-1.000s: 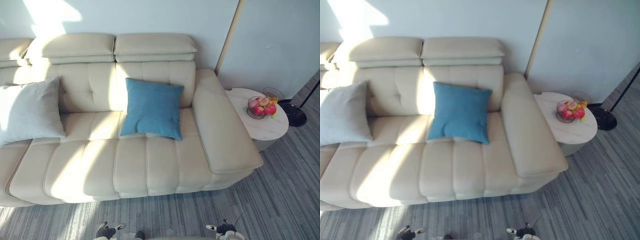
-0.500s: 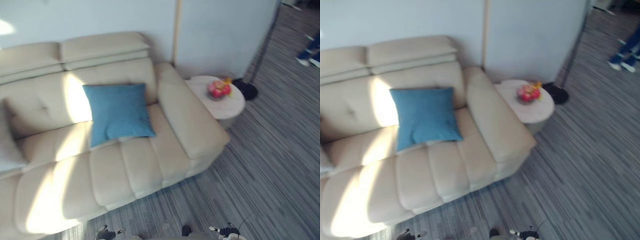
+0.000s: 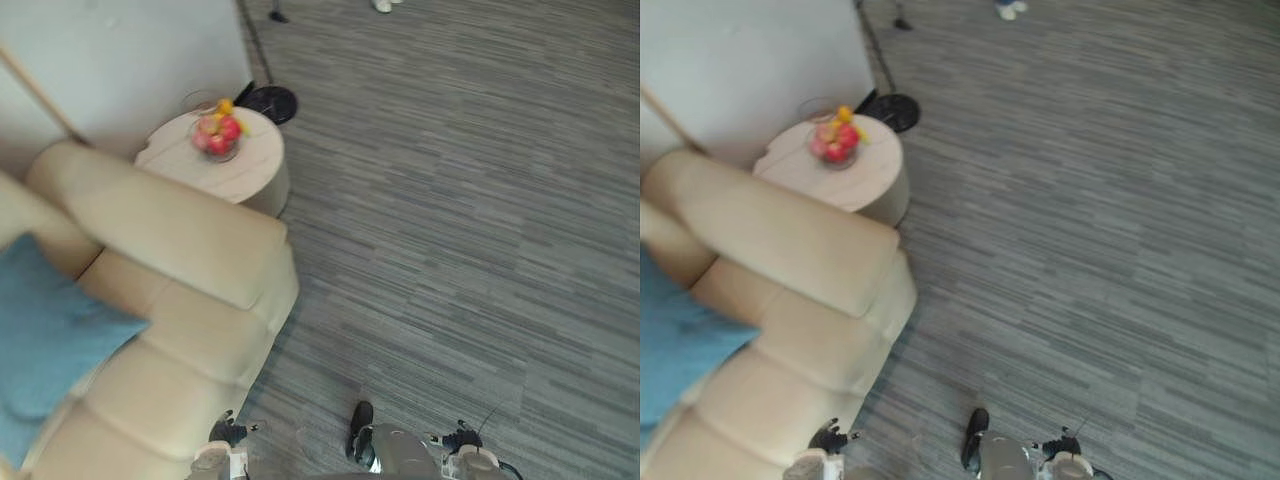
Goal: Pick up cushions and gather them together orderly.
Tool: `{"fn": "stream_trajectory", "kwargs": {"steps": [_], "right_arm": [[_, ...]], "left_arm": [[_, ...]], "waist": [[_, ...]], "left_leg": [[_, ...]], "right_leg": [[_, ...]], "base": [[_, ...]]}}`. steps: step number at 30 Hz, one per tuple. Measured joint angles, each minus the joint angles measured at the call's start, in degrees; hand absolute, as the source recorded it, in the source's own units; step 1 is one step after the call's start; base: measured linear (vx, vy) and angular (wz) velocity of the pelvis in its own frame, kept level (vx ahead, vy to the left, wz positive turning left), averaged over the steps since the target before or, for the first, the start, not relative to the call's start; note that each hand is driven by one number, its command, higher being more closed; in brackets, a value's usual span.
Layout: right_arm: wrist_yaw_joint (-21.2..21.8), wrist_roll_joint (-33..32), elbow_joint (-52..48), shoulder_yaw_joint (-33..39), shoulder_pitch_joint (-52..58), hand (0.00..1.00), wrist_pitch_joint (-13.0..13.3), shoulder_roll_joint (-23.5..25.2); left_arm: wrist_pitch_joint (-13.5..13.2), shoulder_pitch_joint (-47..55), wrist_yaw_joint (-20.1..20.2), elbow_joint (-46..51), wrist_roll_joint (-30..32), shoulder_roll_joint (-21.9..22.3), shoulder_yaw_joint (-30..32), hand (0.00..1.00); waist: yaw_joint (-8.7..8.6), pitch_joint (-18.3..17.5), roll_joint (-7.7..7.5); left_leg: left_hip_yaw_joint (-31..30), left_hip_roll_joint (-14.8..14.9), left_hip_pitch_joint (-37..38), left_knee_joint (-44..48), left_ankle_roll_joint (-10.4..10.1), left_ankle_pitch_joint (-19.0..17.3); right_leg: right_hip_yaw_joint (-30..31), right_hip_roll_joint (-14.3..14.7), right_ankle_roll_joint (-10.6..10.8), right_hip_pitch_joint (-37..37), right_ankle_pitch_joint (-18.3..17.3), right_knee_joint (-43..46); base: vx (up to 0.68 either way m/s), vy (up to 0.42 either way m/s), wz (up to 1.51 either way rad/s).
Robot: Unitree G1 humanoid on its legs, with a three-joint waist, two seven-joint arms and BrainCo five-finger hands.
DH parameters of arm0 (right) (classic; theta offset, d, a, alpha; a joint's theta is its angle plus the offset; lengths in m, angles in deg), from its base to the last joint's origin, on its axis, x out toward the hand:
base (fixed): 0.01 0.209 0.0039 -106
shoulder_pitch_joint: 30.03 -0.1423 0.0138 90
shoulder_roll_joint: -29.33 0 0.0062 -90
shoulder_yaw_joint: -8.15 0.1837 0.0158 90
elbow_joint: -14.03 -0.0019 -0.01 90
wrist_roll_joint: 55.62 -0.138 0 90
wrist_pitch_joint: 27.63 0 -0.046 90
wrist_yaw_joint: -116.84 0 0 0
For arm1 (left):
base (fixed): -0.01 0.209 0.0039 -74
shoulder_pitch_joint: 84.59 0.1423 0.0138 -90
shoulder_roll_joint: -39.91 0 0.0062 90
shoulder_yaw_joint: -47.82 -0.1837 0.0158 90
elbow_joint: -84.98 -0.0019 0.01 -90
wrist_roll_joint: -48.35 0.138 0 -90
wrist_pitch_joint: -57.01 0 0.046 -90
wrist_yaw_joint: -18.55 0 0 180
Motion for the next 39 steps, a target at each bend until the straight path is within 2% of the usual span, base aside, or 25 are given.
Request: {"fn": "stream_trajectory", "kwargs": {"steps": [4,6,7,12,15,16,17,18,20,22,23,24,25,26,28,29,30,31,32,33,34,36,37,38,39], "right_arm": [[-0.2,0.0,-2.6,-0.3,-0.1,0.00,0.3,1.5],[-0.4,0.0,-2.7,-0.9,-0.8,0.00,0.4,1.9],[-0.4,0.0,-3.6,-1.9,0.1,0.00,0.4,2.4],[-0.3,-0.2,-5.2,-1.8,1.8,0.00,0.6,5.5],[-0.2,-1.9,-6.4,-1.8,1.6,0.00,0.6,6.4],[-0.1,-2.1,-7.1,-1.8,1.3,0.00,0.8,6.9],[0.1,-2.1,-6.6,-1.9,0.7,0.00,0.9,7.3],[0.1,-2.1,-5.9,-1.9,0.4,0.00,0.9,7.2],[0.1,-2.1,-4.7,-2.1,0.0,0.00,1.0,6.7],[0.1,-2.1,-4.1,-2.2,-0.2,0.00,1.3,5.0],[0.0,-2.0,-3.2,-2.2,-0.3,0.00,1.3,3.7],[-0.2,-2.0,-1.9,-2.0,-0.5,0.00,1.2,2.2],[-0.3,-2.0,-1.7,-1.9,0.1,0.00,1.2,1.8],[-0.4,-2.0,-1.6,-1.8,0.8,0.00,1.2,0.5],[-0.4,-2.1,-0.8,-1.7,0.6,0.00,1.2,0.5],[-0.4,-2.1,-0.8,-1.7,1.0,0.00,1.3,0.7],[-0.6,-2.9,-1.5,-1.7,1.5,0.00,1.3,0.6],[-0.6,-2.9,-1.8,-1.7,1.7,0.00,1.2,0.7],[-0.6,-3.3,-2.5,-1.7,2.3,0.00,1.3,1.6],[-0.7,-3.9,-2.6,-1.6,2.1,0.00,1.3,1.8],[-1.1,-4.9,-2.3,-1.3,1.6,0.00,1.2,2.2],[-1.5,-5.7,-2.3,0.7,1.0,0.00,1.2,2.7],[-1.6,-6.4,-2.4,0.8,0.9,0.00,1.2,2.8],[-1.7,-6.8,-2.3,0.8,0.7,0.00,1.2,2.8],[-1.8,-7.4,-2.1,0.8,0.6,0.00,1.2,2.5]], "left_arm": [[-0.2,-0.1,-0.2,1.7,-1.8,2.5,2.8,0.00],[-0.2,-0.1,-0.2,1.9,-1.8,2.9,3.5,0.00],[0.0,0.0,-0.1,1.4,-1.9,3.7,3.9,0.00],[0.2,0.0,-0.1,1.3,-1.7,2.5,4.0,0.00],[0.4,-0.1,-0.1,1.1,-1.7,2.6,3.9,0.00],[0.5,-0.2,-0.1,1.0,-1.7,2.6,3.8,0.00],[0.6,0.0,-0.2,0.9,-1.8,2.4,2.9,0.00],[0.7,0.0,-0.2,0.6,-1.8,1.9,1.3,0.00],[0.9,-0.8,-0.1,-0.5,-1.8,1.4,0.7,0.00],[1.0,-1.3,-0.1,-1.1,-1.8,1.2,-0.2,0.00],[1.1,-1.5,0.1,-1.6,-1.8,1.2,-1.2,0.00],[1.0,-1.3,0.2,-2.4,-1.7,1.1,-2.6,0.00],[0.9,-1.3,0.3,-2.4,-1.7,1.0,-2.8,0.00],[0.7,-1.5,0.6,-2.3,-1.7,0.9,-3.1,0.00],[0.5,-1.6,0.7,-2.3,-1.0,0.0,-3.4,0.00],[0.7,-1.6,0.7,-2.0,-1.0,0.0,-2.2,0.00],[1.0,-1.1,0.7,-0.1,-0.7,0.4,-2.2,0.00],[1.0,-1.0,0.8,0.0,-0.6,0.4,-2.3,0.00],[1.0,-0.7,0.8,0.0,-0.6,0.0,-2.4,0.00],[0.9,-0.5,0.7,0.1,-0.5,-0.2,-2.6,0.00],[0.5,-0.7,0.9,0.5,-0.5,0.3,-2.7,0.00],[0.3,-0.7,1.0,2.1,-0.6,0.5,-2.7,0.00],[0.2,-0.7,1.0,2.6,-0.6,0.5,-2.6,0.00],[0.0,-0.7,0.9,3.2,-0.6,0.5,-2.4,0.00],[0.0,-0.3,0.9,3.0,-0.9,0.6,-2.3,0.00]], "waist": [[2.65,0.1,0.08],[2.85,0.0,0.19],[2.85,-0.9,1.52],[2.92,-2.5,-2.39],[3.12,-2.7,-2.43],[3.31,-2.8,-2.59],[3.69,-2.8,-2.35],[3.89,-2.7,-2.20],[3.84,-2.8,-2.35],[3.74,-2.7,-0.87],[2.75,-2.5,-0.46],[2.50,-2.4,-1.19],[2.28,-2.6,-0.75],[1.63,-3.0,0.18],[2.38,-2.6,-0.23],[2.37,-2.1,0.69],[2.78,-1.1,2.52],[2.81,-1.0,2.61],[3.21,-1.2,2.09],[3.46,-1.8,1.06],[3.23,-1.9,1.33],[3.84,-1.7,1.02],[4.21,-1.5,0.80],[4.78,-1.2,0.34],[5.37,-1.2,0.92]], "left_leg": [[-13.3,-7.1,-5.4,-11.7,-0.8,-0.3],[-17.4,-8.1,-5.4,-15.6,-0.1,0.7],[-20.6,-7.8,-4.0,-18.5,-0.4,6.5],[-10.0,-7.6,-0.4,-17.7,2.0,2.9],[-3.2,-7.0,2.4,-19.7,2.7,2.0],[-0.3,-6.5,3.8,-20.8,2.8,2.0],[3.7,-5.9,5.4,-21.7,2.8,2.1],[5.8,-5.7,6.5,-21.6,2.8,2.1],[5.9,-5.8,8.0,-21.6,2.8,2.1],[5.9,-4.9,9.3,-21.4,2.7,2.1],[5.7,-4.9,9.2,-17.7,2.0,2.6],[4.8,-5.2,8.6,-18.3,0.5,0.2],[4.2,-5.3,8.9,-20.7,0.6,0.3],[3.5,-3.4,7.9,-21.8,-0.1,3.9],[2.8,-1.7,4.1,-10.8,-0.5,3.7],[2.2,1.0,1.4,-2.1,0.1,4.1],[-0.6,3.6,-1.3,10.4,5.8,8.6],[-1.2,3.5,-1.7,12.4,6.3,10.6],[-2.9,2.5,-3.7,18.0,7.9,19.7],[-3.3,1.9,-4.8,19.6,6.7,17.7],[-5.7,-1.5,-8.9,18.7,5.9,5.3],[-6.9,-5.2,-12.7,9.9,5.7,0.3],[-6.9,-6.2,-13.5,6.0,5.3,0.3],[-8.2,-8.4,-14.3,-3.3,3.3,1.8],[-11.3,-9.2,-13.0,-13.9,0.6,10.7]], "right_leg": [[12.8,2.3,1.6,1.4,-0.8,1.3],[16.1,3.1,2.7,1.4,-1.3,2.2],[20.1,4.8,4.2,1.3,-3.5,4.3],[23.9,1.9,7.4,1.2,-6.3,6.8],[20.3,0.5,8.6,-1.5,-6.7,9.7],[15.0,-0.9,10.1,-3.3,-6.6,11.8],[3.9,-4.5,10.3,-5.2,-6.6,13.6],[-7.1,-8.0,8.6,-5.2,-5.5,12.6],[-15.9,-9.5,5.8,-4.6,-4.1,10.2],[-17.3,-8.5,4.2,-4.0,-3.0,10.3],[-16.4,-8.4,3.9,-3.0,-3.0,9.7],[-14.4,-8.4,3.9,-1.4,-3.0,8.0],[-14.3,-8.2,3.9,-1.0,-3.0,7.5],[-14.2,-6.7,4.4,-0.7,-3.3,6.7],[-12.6,-5.6,5.6,0.9,-4.4,3.8],[-12.4,-3.9,5.6,2.9,-4.4,2.2],[-10.3,-1.3,5.4,6.4,-5.3,1.8],[-9.5,-1.1,5.5,7.2,-5.7,1.8],[-6.3,-1.9,5.1,9.6,-6.7,1.3],[-5.5,-2.3,5.2,9.8,-7.1,0.8],[-2.5,-3.1,4.2,10.3,-8.5,0.9],[0.4,-4.5,4.6,10.4,-9.5,1.4],[1.5,-5.2,5.0,10.5,-10.0,1.8],[3.8,-6.5,6.7,11.1,-11.5,2.2],[7.4,-6.8,9.1,12.7,-13.6,1.9]], "base": [[0.25,0.110,-1.80],[0.21,0.181,-1.44],[0.26,0.255,-1.42],[0.29,0.246,-1.06],[0.19,0.117,-0.91],[0.18,0.052,-1.44],[0.20,0.026,-1.68],[0.17,0.016,-1.42],[0.24,-0.117,-1.25],[0.30,-0.144,-1.11],[0.22,-0.057,-0.71],[0.19,-0.047,-0.62],[0.15,-0.046,-0.44],[0.14,-0.090,-0.53],[0.13,-0.084,-0.60],[0.18,-0.017,-0.76],[0.19,0.005,-0.80],[0.31,0.023,-1.06],[0.19,0.018,-0.70],[0.35,0.097,-0.98],[0.25,0.116,-0.64],[0.32,0.165,-0.83],[0.35,0.196,-1.02],[0.45,0.283,-1.22],[0.48,0.277,-1.17]]}}
